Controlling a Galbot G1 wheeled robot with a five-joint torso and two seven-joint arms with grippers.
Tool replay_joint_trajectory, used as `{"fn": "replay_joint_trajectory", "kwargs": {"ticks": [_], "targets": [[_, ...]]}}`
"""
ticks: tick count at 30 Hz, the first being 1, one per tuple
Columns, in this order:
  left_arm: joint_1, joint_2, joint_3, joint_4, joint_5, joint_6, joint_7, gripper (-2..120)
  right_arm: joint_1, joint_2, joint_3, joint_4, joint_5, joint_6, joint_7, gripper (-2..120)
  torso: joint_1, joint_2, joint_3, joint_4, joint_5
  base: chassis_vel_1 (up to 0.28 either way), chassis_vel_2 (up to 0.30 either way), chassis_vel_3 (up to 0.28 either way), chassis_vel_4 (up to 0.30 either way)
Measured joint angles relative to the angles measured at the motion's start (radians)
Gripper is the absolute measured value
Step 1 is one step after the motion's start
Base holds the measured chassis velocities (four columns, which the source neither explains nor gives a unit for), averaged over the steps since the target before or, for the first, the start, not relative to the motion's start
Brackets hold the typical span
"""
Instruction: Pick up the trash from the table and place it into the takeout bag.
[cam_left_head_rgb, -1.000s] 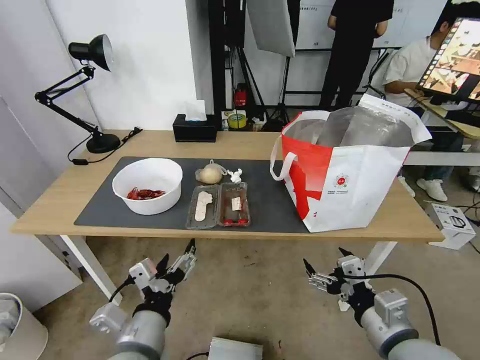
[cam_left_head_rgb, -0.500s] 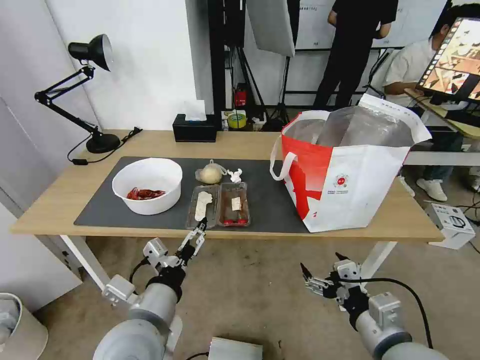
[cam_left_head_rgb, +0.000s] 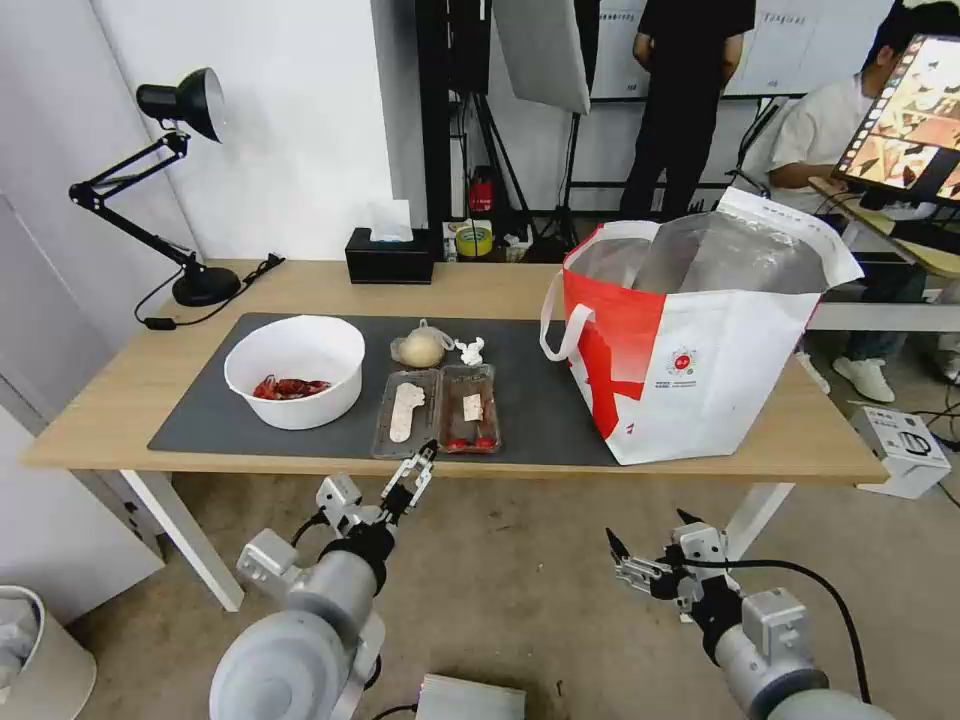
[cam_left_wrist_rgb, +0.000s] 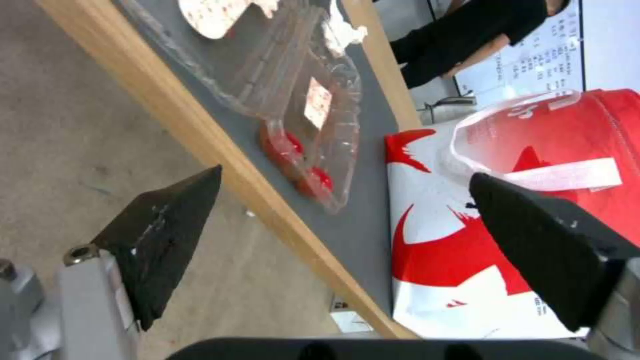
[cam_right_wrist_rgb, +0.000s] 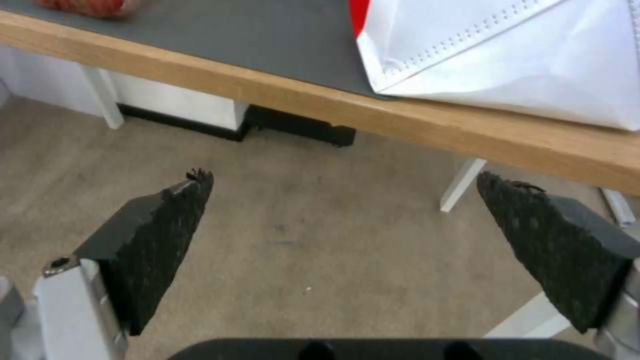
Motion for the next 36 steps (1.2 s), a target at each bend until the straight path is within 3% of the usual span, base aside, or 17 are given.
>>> {"fn": "replay_joint_trajectory", "kwargs": {"ticks": [21,36], "targets": [[-0.172,-0.016,0.056,0.164,-0.013,-0.019,-0.013,100,-0.005,0.029,0.027,-0.021,-0.012,0.007,0.001,100,0.000,0.000,0.000,0.0000,0.0000,0.000,0.000,0.000,0.000],[-0.217,-0.006,0.061,0.212,-0.032,-0.023,-0.033,100,-0.001,0.048,0.025,-0.037,-0.030,0.012,0.006,100,0.000,0.000,0.000,0.0000,0.0000,0.000,0.000,0.000,0.000]]}}
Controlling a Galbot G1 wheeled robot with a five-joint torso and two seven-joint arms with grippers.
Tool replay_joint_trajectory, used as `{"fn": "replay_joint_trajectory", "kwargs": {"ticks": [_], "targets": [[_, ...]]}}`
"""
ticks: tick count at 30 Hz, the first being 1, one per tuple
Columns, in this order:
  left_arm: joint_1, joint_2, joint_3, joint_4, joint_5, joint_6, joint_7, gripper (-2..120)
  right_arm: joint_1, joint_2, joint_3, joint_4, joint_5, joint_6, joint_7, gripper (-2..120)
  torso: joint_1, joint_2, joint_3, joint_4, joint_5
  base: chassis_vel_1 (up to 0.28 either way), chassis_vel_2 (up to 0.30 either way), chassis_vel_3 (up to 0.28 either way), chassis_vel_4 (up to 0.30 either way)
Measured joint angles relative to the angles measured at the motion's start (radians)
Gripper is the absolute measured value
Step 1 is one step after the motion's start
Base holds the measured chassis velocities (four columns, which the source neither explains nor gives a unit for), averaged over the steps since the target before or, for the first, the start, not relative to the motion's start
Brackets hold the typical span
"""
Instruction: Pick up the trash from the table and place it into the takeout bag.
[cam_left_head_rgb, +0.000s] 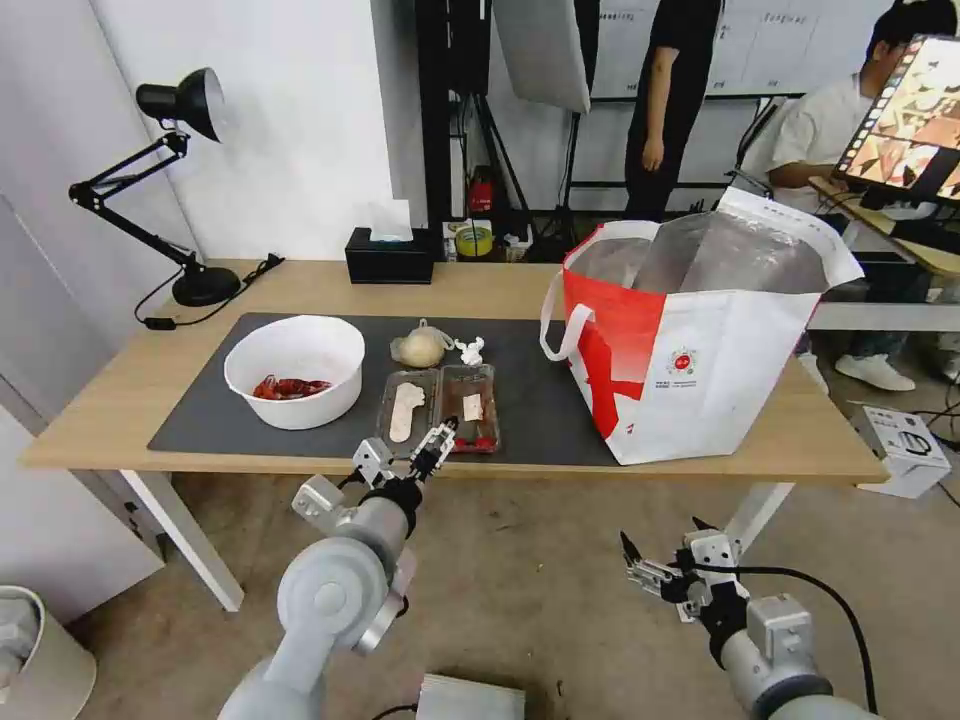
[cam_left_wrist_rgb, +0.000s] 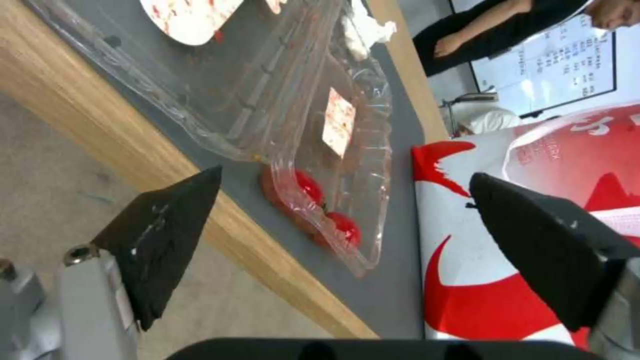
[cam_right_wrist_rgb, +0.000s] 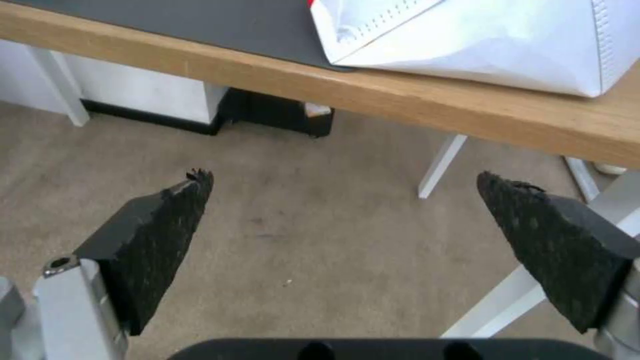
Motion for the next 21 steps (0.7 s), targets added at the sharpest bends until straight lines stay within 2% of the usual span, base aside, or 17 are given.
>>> {"fn": "replay_joint_trajectory", "kwargs": {"ticks": [21], "targets": [[-0.009,-0.010,-0.008,0.040,0.006,-0.015,-0.015,100,-0.019,0.006,0.003,0.007,-0.008,0.018,0.000,100,0.000,0.000,0.000,0.0000,0.0000,0.000,0.000,0.000,0.000]]}}
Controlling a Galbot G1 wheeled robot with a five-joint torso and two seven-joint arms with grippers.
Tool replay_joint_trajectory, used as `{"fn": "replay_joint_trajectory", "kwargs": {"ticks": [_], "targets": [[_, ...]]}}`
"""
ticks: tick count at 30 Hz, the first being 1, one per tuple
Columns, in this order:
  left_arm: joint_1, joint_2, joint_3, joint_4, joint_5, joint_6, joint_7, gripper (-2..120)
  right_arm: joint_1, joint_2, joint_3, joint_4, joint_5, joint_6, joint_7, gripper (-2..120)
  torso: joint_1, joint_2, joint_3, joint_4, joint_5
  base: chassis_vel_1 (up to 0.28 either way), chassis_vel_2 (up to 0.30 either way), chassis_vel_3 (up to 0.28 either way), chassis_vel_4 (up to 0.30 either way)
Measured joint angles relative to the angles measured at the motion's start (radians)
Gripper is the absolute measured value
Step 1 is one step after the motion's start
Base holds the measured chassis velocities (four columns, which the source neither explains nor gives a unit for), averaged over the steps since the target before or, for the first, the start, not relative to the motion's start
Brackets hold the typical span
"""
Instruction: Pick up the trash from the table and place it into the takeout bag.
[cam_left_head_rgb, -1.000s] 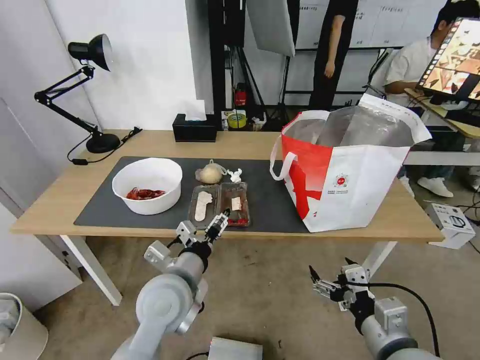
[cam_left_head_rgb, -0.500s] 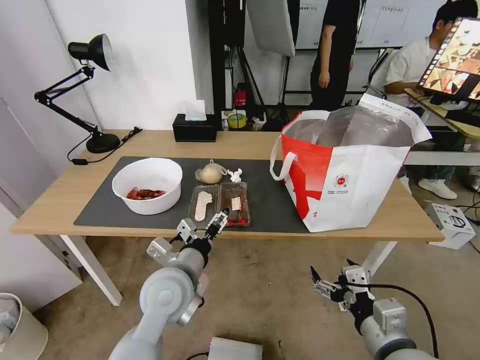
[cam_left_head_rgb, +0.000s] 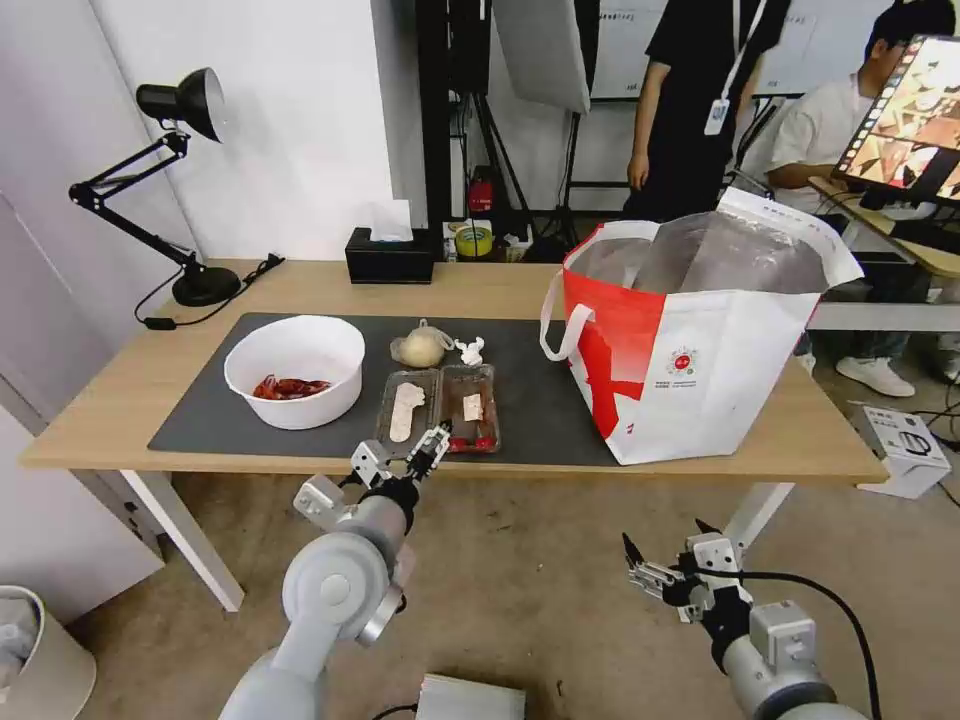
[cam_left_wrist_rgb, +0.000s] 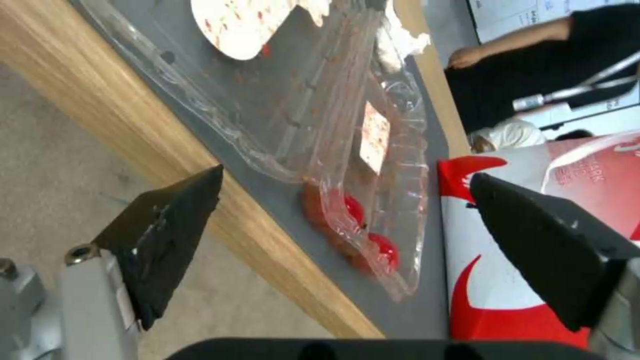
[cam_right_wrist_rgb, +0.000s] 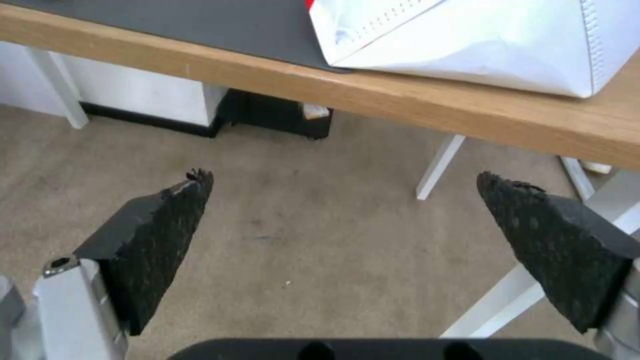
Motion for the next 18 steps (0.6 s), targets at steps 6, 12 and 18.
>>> {"fn": "replay_joint_trajectory", "kwargs": {"ticks": [6,12,18], "targets": [[0.000,-0.002,-0.004,-0.004,-0.004,-0.001,-0.001,100,0.000,-0.001,0.001,-0.004,0.000,0.002,0.000,100,0.000,0.000,0.000,0.0000,0.0000,0.000,0.000,0.000,0.000],[-0.001,-0.007,-0.012,-0.001,-0.007,-0.003,0.000,100,-0.003,0.002,0.001,-0.004,-0.002,0.004,0.000,100,0.000,0.000,0.000,0.0000,0.0000,0.000,0.000,0.000,0.000],[-0.008,-0.012,-0.012,0.007,-0.007,-0.004,0.000,100,-0.009,0.005,0.001,-0.004,-0.005,0.007,0.000,100,0.000,0.000,0.000,0.0000,0.0000,0.000,0.000,0.000,0.000]]}}
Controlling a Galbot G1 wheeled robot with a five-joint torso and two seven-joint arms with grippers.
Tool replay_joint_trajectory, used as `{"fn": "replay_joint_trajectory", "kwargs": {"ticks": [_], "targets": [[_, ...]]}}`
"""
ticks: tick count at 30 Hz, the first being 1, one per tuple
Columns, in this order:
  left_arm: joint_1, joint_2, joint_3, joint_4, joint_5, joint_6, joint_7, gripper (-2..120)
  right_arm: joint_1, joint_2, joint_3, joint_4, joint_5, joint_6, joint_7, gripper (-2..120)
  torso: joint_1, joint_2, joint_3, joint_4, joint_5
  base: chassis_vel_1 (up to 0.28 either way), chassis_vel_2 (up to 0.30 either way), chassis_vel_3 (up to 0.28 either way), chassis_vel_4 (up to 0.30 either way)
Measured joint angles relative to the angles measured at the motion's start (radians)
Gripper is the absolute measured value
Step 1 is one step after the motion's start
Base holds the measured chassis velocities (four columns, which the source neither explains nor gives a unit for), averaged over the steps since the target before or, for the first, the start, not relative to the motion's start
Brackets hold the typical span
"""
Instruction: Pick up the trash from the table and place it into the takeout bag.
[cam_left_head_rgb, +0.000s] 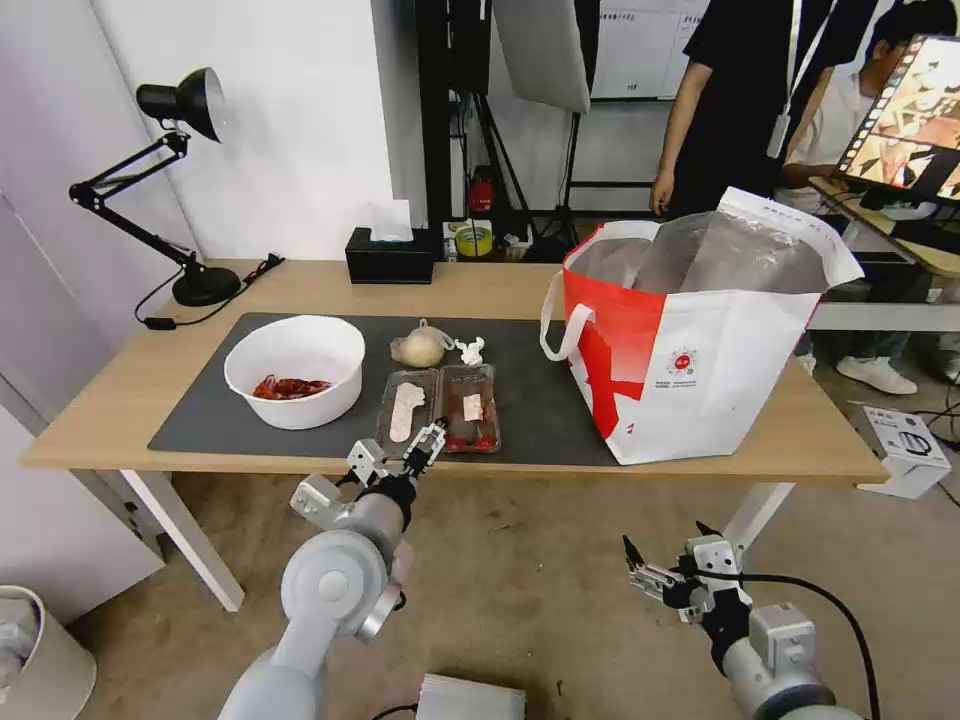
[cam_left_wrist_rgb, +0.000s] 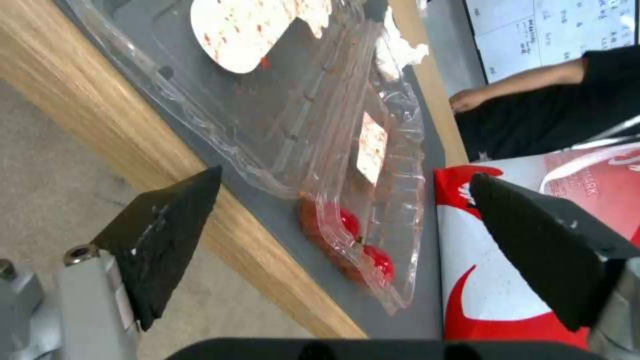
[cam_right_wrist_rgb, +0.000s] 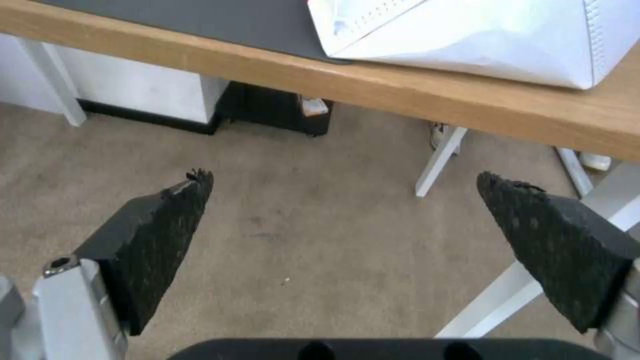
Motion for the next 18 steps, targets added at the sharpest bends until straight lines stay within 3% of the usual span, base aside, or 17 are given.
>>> {"fn": "replay_joint_trajectory", "kwargs": {"ticks": [18], "targets": [[-0.033,-0.011,-0.006,0.030,-0.011,-0.036,0.003,100,-0.017,0.013,0.004,0.003,-0.009,0.008,-0.001,100,0.000,0.000,0.000,0.0000,-0.0001,0.000,0.000,0.000,0.000]]}}
